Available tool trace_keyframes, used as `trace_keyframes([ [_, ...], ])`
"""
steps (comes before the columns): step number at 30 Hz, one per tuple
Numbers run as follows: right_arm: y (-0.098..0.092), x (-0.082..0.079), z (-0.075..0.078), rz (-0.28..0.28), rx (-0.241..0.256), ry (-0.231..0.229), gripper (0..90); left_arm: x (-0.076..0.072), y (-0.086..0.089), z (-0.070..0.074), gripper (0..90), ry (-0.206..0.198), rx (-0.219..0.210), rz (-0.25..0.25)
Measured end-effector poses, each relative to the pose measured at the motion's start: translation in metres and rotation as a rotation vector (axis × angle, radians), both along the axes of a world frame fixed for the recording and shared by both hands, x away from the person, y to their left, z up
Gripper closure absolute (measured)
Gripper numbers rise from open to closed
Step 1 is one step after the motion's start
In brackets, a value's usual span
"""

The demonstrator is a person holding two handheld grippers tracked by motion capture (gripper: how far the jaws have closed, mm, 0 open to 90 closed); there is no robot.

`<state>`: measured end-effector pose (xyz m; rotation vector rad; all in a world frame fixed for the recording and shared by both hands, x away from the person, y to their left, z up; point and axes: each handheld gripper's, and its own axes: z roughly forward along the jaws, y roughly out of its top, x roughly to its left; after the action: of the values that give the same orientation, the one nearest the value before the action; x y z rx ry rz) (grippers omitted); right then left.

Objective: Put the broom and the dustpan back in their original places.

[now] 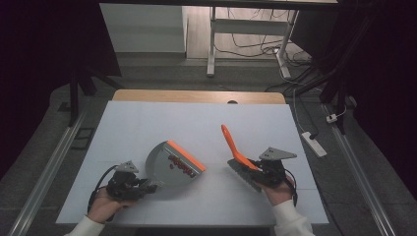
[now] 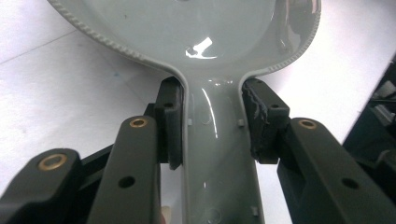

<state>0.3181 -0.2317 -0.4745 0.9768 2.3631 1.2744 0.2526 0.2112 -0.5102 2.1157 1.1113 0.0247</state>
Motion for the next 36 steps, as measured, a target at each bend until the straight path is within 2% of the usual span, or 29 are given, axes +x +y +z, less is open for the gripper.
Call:
trace_keyframes([
  [2,-0.001,0.001,0.0,0.001,-0.014,0.004,70.6,0.001,0.001,0.0,61.5,-0.004,0.005,0.008],
  [7,-0.006,0.0,0.001,-0.013,-0.008,0.022,70.6,0.0,0.001,0.0,61.5,-0.022,0.012,0.071],
  [12,-0.01,-0.005,0.0,-0.036,-0.014,0.04,70.6,-0.003,0.004,-0.002,61.5,-0.018,0.006,0.129],
  [14,-0.012,-0.008,0.001,-0.061,-0.015,0.048,70.6,-0.004,0.006,-0.002,61.5,-0.017,0.007,0.171],
  [18,-0.016,-0.012,0.001,-0.064,-0.003,0.062,70.6,-0.005,0.011,-0.002,61.5,-0.023,0.004,0.25],
  [25,-0.023,-0.017,0.001,-0.097,0.001,0.083,70.6,-0.005,0.017,-0.003,61.5,-0.012,-0.028,0.375],
  [30,-0.025,-0.019,0.001,-0.093,0.002,0.105,70.6,-0.001,0.018,-0.007,61.5,-0.001,-0.018,0.478],
  [36,-0.022,-0.018,-0.003,-0.091,-0.007,0.121,70.6,0.005,0.019,-0.013,61.4,0.025,-0.019,0.545],
])
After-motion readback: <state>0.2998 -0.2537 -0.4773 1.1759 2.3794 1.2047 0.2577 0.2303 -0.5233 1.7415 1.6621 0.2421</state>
